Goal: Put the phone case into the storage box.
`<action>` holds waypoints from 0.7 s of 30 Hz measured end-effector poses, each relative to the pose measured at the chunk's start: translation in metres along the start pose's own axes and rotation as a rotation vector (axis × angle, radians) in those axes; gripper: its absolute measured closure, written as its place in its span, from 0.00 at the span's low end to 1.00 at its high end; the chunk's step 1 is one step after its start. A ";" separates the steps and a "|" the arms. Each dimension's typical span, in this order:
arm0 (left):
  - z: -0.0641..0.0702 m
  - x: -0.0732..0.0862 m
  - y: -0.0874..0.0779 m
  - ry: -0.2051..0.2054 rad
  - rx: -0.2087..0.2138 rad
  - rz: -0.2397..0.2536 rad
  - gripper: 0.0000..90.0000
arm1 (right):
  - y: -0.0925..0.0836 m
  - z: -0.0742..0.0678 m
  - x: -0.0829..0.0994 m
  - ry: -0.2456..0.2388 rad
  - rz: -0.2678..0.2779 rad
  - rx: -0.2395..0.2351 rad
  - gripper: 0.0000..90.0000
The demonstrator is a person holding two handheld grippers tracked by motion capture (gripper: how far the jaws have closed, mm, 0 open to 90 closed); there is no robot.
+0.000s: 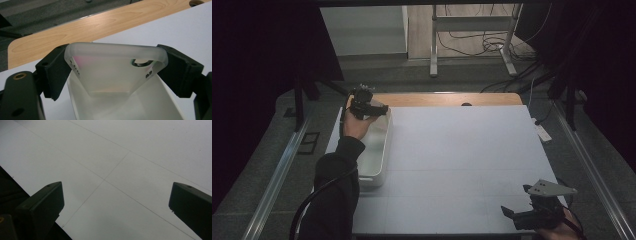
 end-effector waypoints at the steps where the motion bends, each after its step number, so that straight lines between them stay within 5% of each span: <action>1: 0.000 -0.001 0.002 0.003 -0.003 0.004 0.18 | 0.000 0.000 0.000 0.000 0.000 0.000 0.00; 12: -0.003 -0.002 0.006 -0.023 -0.030 0.030 0.06 | 0.000 0.000 0.000 0.003 0.000 -0.004 0.00; 21: -0.005 -0.002 0.001 -0.025 -0.001 0.046 0.01 | 0.000 0.000 0.000 -0.001 -0.002 -0.004 0.00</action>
Point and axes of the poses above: each handheld gripper's, and its own axes: y roughly forward along the jaws, x roughly out of its underside, z roughly to its right, the point moved 3 cm from there along y, roughly forward along the jaws, and after that the axes turned 6 degrees about x, right-handed, at the moved point
